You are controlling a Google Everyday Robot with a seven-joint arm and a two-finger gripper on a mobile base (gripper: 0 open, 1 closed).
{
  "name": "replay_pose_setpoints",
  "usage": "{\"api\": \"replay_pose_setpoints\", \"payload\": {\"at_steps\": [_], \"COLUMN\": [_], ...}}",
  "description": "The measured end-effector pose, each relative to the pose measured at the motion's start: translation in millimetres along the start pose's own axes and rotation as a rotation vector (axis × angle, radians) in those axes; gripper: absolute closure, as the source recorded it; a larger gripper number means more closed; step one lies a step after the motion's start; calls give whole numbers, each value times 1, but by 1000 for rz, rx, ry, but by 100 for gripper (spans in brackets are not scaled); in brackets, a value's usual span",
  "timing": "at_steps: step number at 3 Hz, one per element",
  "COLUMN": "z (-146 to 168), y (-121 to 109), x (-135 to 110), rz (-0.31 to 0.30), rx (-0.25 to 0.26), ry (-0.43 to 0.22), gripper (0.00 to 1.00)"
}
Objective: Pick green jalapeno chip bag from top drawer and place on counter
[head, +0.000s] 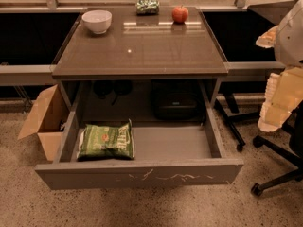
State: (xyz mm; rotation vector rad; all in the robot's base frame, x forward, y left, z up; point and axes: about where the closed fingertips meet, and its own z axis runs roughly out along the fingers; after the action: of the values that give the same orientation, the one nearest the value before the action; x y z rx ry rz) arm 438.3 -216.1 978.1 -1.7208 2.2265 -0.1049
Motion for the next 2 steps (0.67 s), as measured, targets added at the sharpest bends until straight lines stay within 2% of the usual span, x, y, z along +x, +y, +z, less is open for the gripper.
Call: {"api": "replay_pose_setpoints", "payload": {"at_steps": [2], "z": [10], "y": [-14], "x": [-15], "rz": [-26], "rx": [8], "ry": [-47], "gripper": [0]}}
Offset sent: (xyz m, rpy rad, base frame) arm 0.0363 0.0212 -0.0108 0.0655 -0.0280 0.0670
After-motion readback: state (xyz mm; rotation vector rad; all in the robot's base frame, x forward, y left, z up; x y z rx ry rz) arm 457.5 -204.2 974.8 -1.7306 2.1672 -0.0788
